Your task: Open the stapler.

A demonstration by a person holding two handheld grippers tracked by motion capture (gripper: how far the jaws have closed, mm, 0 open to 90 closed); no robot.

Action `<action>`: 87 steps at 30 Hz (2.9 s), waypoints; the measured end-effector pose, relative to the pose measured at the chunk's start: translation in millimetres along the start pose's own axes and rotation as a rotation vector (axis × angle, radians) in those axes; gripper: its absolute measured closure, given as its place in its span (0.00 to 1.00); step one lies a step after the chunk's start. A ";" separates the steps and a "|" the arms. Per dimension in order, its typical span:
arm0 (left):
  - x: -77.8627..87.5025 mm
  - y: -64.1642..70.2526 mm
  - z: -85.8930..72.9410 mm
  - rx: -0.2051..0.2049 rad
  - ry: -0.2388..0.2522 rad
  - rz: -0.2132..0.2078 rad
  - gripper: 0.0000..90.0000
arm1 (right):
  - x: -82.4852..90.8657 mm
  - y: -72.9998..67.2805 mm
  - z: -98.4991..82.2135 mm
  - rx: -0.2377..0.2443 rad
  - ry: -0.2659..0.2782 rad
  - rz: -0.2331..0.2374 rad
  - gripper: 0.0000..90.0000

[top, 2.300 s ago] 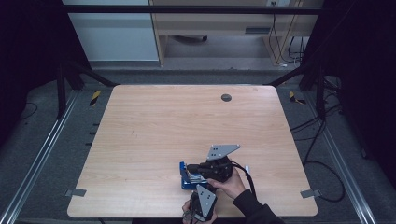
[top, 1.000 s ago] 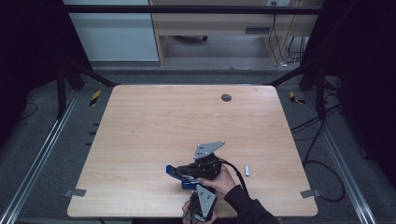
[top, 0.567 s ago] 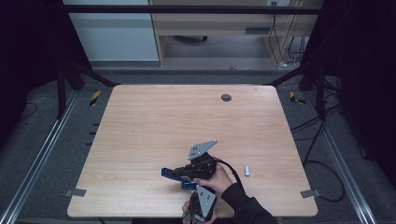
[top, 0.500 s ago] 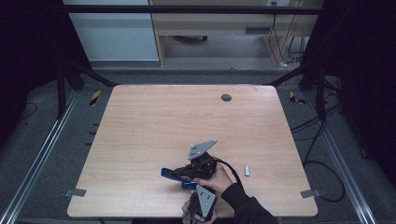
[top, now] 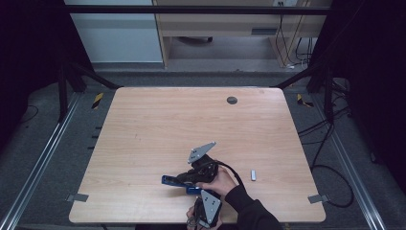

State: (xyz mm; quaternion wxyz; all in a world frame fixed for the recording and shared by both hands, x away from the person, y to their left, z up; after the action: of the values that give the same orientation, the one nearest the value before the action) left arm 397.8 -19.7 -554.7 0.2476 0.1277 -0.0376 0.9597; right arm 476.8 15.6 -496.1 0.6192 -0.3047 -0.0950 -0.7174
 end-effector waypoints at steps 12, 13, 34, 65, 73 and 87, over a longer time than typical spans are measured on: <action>0.2 -0.1 -0.2 -0.005 -0.001 0.001 1.00 | -13.0 1.0 -2.7 0.015 -0.081 0.000 1.00; 0.2 -0.1 -0.2 -0.005 -0.001 0.002 1.00 | -15.1 1.1 -3.9 0.019 -0.094 -0.006 1.00; 0.2 -0.1 -0.2 -0.005 -0.001 0.002 1.00 | -20.8 1.0 -2.2 0.021 -0.136 -0.010 1.00; 0.2 0.2 -0.3 0.009 0.006 -0.009 1.00 | 39.0 3.3 12.8 0.025 0.185 -0.135 0.99; 0.3 0.3 -0.3 0.009 0.006 -0.014 1.00 | 52.1 7.0 4.8 -0.001 0.216 -0.189 0.96; 0.1 0.2 0.0 0.011 0.003 -0.020 1.00 | 83.0 13.9 -10.0 -0.018 0.250 -0.281 0.88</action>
State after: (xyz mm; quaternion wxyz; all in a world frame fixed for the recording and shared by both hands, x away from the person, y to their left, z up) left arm 397.6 -19.9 -554.7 0.2568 0.1279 -0.0305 0.9575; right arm 482.8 -61.5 -461.4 0.5171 -0.2026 -0.0526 -0.8300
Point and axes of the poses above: each handheld gripper's, and its own axes: x roughly backward along the jaws, z roughly out of its top, y roughly to its right, the point moved 6 cm from there along -x, roughly forward along the jaws, and after that the axes turned 3 degrees about y, right-handed, at the moved point
